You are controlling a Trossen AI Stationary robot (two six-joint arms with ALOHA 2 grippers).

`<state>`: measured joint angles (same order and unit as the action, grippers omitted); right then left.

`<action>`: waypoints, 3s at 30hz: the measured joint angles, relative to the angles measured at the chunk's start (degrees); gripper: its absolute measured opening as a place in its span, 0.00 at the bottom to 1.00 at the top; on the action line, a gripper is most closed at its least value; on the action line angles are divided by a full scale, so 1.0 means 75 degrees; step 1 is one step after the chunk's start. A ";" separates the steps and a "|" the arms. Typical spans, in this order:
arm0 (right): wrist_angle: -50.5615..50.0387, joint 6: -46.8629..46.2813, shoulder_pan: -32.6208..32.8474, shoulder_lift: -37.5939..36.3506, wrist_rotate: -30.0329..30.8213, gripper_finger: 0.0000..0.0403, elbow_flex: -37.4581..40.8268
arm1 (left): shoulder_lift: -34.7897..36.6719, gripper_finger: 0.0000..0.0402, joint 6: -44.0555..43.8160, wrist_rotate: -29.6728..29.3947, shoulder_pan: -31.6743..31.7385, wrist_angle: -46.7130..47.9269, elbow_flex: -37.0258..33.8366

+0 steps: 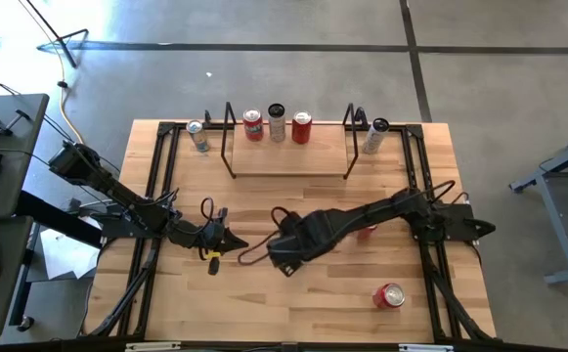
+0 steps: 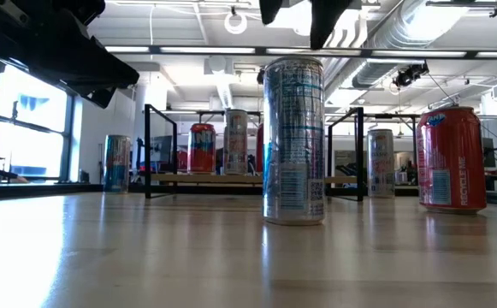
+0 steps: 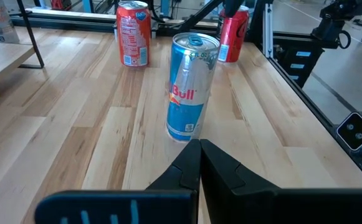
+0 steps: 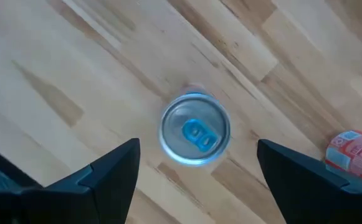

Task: Place canned beverage on shelf
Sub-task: Put the bottom blue soda can on the shelf

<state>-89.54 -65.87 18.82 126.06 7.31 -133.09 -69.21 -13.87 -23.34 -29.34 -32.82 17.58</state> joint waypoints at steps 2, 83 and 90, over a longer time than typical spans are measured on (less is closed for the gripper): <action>-0.0002 0.0051 -0.0163 -0.0009 -0.0043 0.76 0.0117 | 0.0000 0.00 -0.0005 0.0030 -0.0003 0.0005 0.0000; 0.1524 0.4757 -0.0478 -0.0006 -0.1318 0.74 0.1855 | 0.0000 0.00 -0.0140 0.0092 -0.0001 0.0058 0.0000; 0.1171 0.3531 -0.0547 -0.0024 -0.1396 0.74 0.1259 | -0.0002 0.00 -0.0137 0.0092 -0.0003 0.0058 0.0000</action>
<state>-80.76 -39.39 14.72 125.89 -3.15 -123.64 -69.23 -14.90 -22.65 -29.36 -32.38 17.58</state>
